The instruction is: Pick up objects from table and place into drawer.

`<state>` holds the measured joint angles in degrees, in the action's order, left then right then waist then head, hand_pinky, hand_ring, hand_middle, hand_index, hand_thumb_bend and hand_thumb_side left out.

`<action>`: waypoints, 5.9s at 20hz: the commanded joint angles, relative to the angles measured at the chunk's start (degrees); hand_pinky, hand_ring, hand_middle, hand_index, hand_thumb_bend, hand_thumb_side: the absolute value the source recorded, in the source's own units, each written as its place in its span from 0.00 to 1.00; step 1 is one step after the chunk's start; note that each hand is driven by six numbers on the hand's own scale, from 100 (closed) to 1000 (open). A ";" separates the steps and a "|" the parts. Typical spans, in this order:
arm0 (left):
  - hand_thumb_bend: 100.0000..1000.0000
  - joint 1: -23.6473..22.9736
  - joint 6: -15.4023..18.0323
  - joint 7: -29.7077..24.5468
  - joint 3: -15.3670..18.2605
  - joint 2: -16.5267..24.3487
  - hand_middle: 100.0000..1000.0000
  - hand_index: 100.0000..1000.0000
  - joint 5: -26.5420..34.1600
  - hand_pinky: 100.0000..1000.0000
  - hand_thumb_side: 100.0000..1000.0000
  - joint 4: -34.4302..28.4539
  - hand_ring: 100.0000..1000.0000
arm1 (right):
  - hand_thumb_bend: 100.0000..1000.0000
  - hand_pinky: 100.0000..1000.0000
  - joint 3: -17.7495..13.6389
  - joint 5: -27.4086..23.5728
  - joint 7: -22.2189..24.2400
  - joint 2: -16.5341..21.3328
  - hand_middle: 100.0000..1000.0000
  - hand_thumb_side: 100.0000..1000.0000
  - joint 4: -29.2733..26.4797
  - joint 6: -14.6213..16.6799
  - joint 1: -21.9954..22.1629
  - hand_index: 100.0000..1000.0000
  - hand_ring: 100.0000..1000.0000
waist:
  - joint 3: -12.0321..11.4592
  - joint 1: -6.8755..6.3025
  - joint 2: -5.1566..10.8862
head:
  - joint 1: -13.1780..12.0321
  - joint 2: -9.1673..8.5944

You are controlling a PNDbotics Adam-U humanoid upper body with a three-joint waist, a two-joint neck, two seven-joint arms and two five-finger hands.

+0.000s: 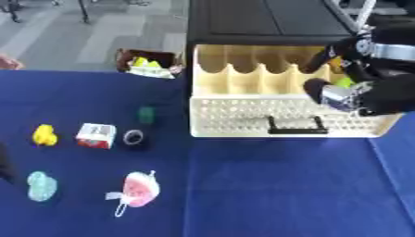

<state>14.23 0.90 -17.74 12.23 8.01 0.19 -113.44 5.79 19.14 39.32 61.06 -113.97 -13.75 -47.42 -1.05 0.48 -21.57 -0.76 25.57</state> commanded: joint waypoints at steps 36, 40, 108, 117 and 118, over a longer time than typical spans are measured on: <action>0.00 27.19 31.41 -3.93 -17.14 34.33 0.62 0.90 -19.09 0.56 0.74 15.37 0.58 | 0.00 0.59 -7.78 -11.91 -50.36 -22.34 0.37 1.00 -0.62 -1.57 0.28 0.86 0.43 | 0.67 -3.98 4.08 | 3.22 4.61; 0.00 29.31 34.56 -6.88 -21.85 37.29 0.58 0.92 -21.73 0.52 0.80 17.96 0.54 | 0.00 0.59 -7.60 -11.87 -50.26 -22.32 0.37 1.00 -0.62 -1.75 0.28 0.86 0.43 | 0.76 -4.20 4.01 | 2.73 4.34; 0.44 37.85 30.41 -29.56 -40.69 24.78 0.77 1.00 -38.38 0.48 1.00 37.00 0.63 | 0.00 0.61 -8.72 -15.02 -47.55 -26.25 0.33 1.00 -0.62 -4.22 3.35 0.75 0.40 | 2.00 -4.01 2.88 | -0.26 2.82; 0.50 37.52 30.80 -27.07 -41.00 23.64 0.72 1.00 -43.19 0.45 1.00 38.81 0.59 | 0.00 0.61 -8.78 -15.15 -47.35 -26.29 0.33 1.00 -0.62 -4.09 3.37 0.73 0.40 | 2.09 -3.95 2.77 | -0.39 2.89; 0.50 37.45 31.10 -26.83 -41.12 23.62 0.72 1.00 -43.80 0.45 1.00 39.00 0.59 | 0.00 0.61 -8.78 -15.14 -47.30 -26.29 0.33 1.00 -0.62 -4.08 3.34 0.73 0.40 | 2.09 -3.96 2.77 | -0.43 2.96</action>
<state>51.13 25.12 -38.31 -28.87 31.01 -42.56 -74.58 -2.42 4.37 -8.02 34.04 -113.97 -17.79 -43.32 1.03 -3.74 -19.84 -0.95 29.06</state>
